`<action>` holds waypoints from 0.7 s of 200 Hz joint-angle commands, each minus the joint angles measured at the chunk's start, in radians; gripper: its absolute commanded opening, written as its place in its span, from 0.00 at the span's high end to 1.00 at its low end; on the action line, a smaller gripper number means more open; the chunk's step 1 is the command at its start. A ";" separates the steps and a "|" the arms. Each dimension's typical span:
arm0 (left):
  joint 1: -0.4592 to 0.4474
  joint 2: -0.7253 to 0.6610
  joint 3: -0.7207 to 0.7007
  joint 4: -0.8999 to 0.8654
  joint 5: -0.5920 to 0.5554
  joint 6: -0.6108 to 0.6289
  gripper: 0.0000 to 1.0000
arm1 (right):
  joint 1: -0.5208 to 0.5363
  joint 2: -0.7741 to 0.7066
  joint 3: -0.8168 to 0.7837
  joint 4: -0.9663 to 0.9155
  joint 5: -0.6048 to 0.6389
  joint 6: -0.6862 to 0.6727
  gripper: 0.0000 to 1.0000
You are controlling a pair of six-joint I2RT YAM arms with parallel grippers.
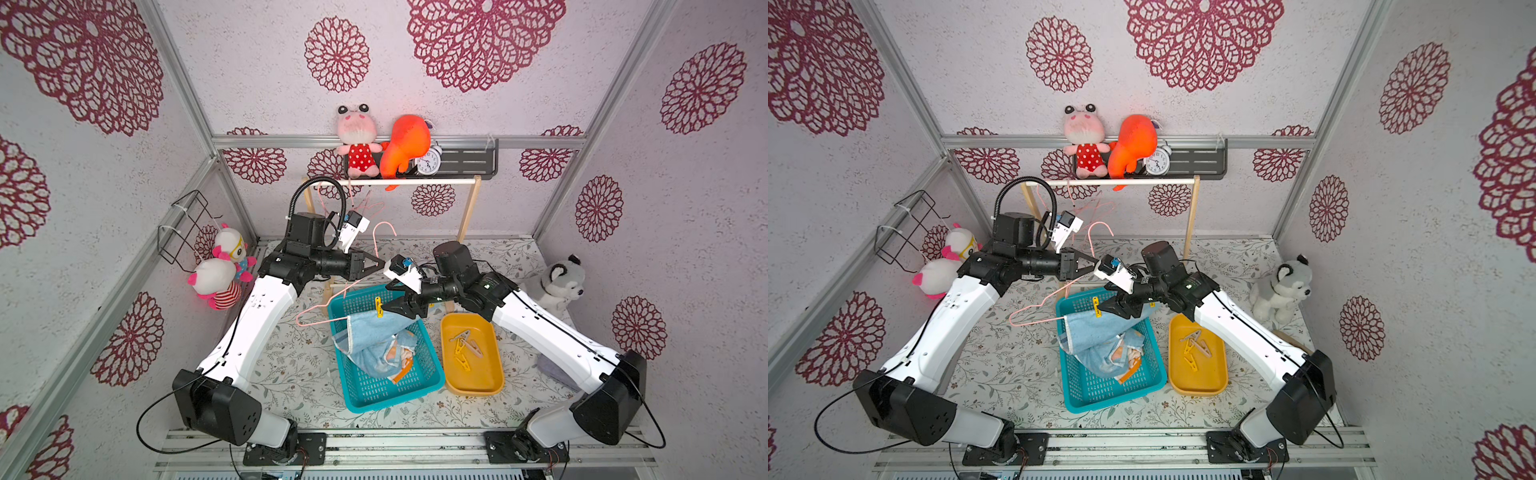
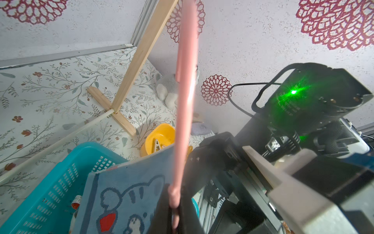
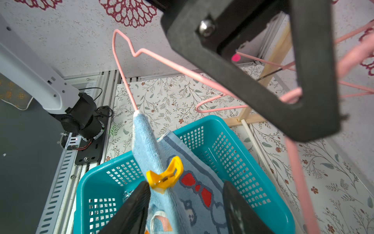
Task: Remove the clothespins securing towels to the hanger
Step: Remove the clothespin from the hanger.
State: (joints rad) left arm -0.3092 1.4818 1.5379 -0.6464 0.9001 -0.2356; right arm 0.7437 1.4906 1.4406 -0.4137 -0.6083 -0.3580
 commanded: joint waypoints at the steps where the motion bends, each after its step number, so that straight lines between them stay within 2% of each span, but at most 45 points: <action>1: -0.014 0.008 0.000 0.044 0.030 -0.005 1.00 | 0.013 0.007 0.038 -0.025 -0.048 -0.030 0.41; 63: -0.028 0.012 0.003 0.048 0.034 -0.009 1.00 | 0.025 0.041 0.070 -0.043 -0.077 -0.047 0.43; 102: -0.030 0.008 0.002 0.048 0.034 -0.008 1.00 | 0.026 0.050 0.078 -0.046 -0.086 -0.048 0.60; 140: -0.030 0.006 0.003 0.045 0.033 -0.005 1.00 | 0.028 0.047 0.071 -0.051 -0.089 -0.050 0.69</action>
State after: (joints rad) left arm -0.3321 1.4872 1.5379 -0.6392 0.9066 -0.2371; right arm 0.7666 1.5459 1.4883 -0.4614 -0.6731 -0.3996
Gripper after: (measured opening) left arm 0.082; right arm 0.326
